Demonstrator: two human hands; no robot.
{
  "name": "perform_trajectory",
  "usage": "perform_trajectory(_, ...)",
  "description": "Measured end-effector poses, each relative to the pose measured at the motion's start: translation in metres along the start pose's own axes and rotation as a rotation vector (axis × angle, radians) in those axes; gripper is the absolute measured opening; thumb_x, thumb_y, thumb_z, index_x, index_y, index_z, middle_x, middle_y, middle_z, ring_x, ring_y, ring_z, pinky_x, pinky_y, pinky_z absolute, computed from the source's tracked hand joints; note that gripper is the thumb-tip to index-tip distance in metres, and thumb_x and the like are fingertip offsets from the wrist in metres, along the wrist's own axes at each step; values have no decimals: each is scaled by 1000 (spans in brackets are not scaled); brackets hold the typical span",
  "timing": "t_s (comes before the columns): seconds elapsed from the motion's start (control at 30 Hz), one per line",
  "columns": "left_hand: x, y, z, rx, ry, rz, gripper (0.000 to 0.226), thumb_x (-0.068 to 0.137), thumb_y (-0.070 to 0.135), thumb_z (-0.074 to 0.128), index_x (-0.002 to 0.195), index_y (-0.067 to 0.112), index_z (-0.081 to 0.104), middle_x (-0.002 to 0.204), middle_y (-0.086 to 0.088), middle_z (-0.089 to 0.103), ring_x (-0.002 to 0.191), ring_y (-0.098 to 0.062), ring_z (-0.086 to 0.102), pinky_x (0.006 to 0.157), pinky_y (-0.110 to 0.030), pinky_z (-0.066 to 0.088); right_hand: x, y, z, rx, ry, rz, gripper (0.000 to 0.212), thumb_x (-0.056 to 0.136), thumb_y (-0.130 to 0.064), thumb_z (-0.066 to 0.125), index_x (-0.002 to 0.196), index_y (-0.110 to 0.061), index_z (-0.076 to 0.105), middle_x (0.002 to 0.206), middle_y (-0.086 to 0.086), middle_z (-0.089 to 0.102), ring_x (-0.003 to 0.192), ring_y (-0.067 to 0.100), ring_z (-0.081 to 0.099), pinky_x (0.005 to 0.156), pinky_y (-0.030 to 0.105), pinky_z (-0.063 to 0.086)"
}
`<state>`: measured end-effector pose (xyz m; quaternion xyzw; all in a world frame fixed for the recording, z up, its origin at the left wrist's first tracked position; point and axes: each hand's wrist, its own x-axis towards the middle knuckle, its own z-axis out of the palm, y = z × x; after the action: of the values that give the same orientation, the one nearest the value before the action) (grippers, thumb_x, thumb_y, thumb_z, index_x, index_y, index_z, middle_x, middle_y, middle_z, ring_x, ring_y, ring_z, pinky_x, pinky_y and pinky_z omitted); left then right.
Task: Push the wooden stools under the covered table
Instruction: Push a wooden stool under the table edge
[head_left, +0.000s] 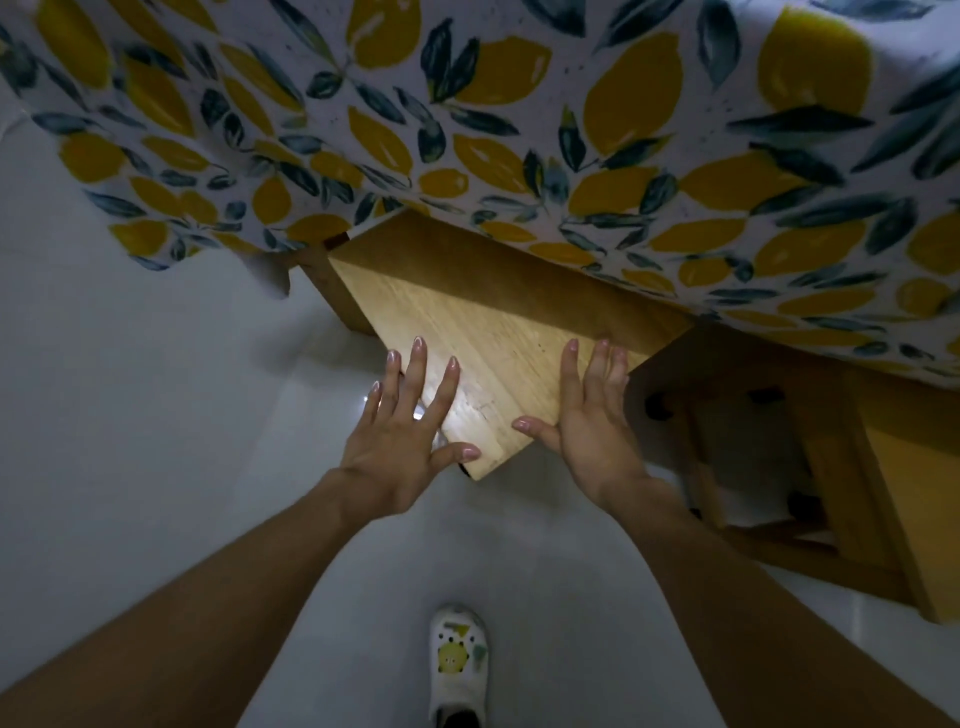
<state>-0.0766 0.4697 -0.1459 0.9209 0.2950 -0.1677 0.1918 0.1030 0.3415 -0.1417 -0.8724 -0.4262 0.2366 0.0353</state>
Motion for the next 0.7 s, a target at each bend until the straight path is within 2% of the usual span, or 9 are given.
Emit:
perform_trajectory(0.1, 3, -1, -2, 0, -30, 2, 91, 74, 80, 8, 145, 35, -25, 146, -4, -45, 131, -28, -40, 108, -39, -9, 2, 0, 2, 7, 44, -9, 107, 79, -71, 37, 151, -8, -10, 156, 29, -18, 142, 44, -23, 117, 50, -9)
perform_trajectory(0.2, 6, 0, -13, 20, -122, -8, 89, 79, 75, 16, 145, 31, -24, 146, -6, -44, 133, -30, -38, 114, -43, -6, 2, -4, -3, -60, -26, 43, 102, 85, -69, 36, 150, -10, -16, 155, 28, -21, 142, 43, -24, 118, 50, -9)
perform_trajectory(0.27, 5, -2, -31, 25, -210, -1, 85, 87, 67, 23, 148, 26, -20, 151, -8, -37, 140, -30, -29, 117, -45, -2, -2, -10, -16, -57, -75, 76, 97, 89, -69, 32, 151, -12, -16, 157, 24, -20, 144, 38, -22, 120, 48, -7)
perform_trajectory(0.33, 0, -5, -56, -11, -234, -13, 80, 94, 56, 29, 150, 18, -14, 157, -9, -24, 145, -26, -20, 117, -45, -2, -7, -19, -37, 46, -46, 60, 87, 93, -65, 30, 153, -15, -8, 161, 16, -9, 147, 31, -16, 120, 46, -5)
perform_trajectory(0.43, -21, -2, -103, -97, -124, -81, 73, 99, 46, 28, 150, 9, -9, 159, -10, -17, 146, -22, -17, 118, -44, -4, -18, -46, -76, 104, 82, -71, 76, 96, -59, 33, 153, -14, 11, 163, 7, 8, 150, 23, -4, 121, 40, -4)
perform_trajectory(0.53, -51, 7, -158, -184, 22, -145, 67, 100, 42, 28, 151, 10, -2, 160, -9, -13, 146, -23, -15, 117, -45, -5, -36, -88, -125, 174, 213, -202, 64, 96, -54, 40, 146, -14, 35, 156, 6, 32, 147, 21, 14, 119, 30, -3)
perform_trajectory(0.6, -71, 8, -201, -225, 78, -168, 65, 100, 41, 29, 152, 13, 2, 161, -6, -8, 147, -24, -14, 116, -48, -5, -47, -119, -162, 243, 300, -298, 57, 94, -49, 44, 137, -13, 48, 142, 7, 51, 138, 19, 33, 119, 28, 8)
perform_trajectory(0.67, -90, 4, -246, -257, 90, -167, 64, 100, 43, 29, 152, 14, 6, 161, -4, -4, 146, -22, -14, 116, -51, -7, -53, -152, -204, 301, 371, -381, 51, 93, -44, 50, 133, -12, 53, 132, 5, 58, 129, 21, 46, 116, 36, 25)
perform_trajectory(0.7, -99, 1, -268, -270, 104, -165, 63, 100, 43, 29, 152, 14, 9, 161, -4, -1, 146, -22, -14, 116, -51, -8, -55, -169, -226, 317, 392, -402, 49, 93, -41, 53, 132, -12, 54, 131, 4, 59, 126, 22, 49, 115, 39, 28)
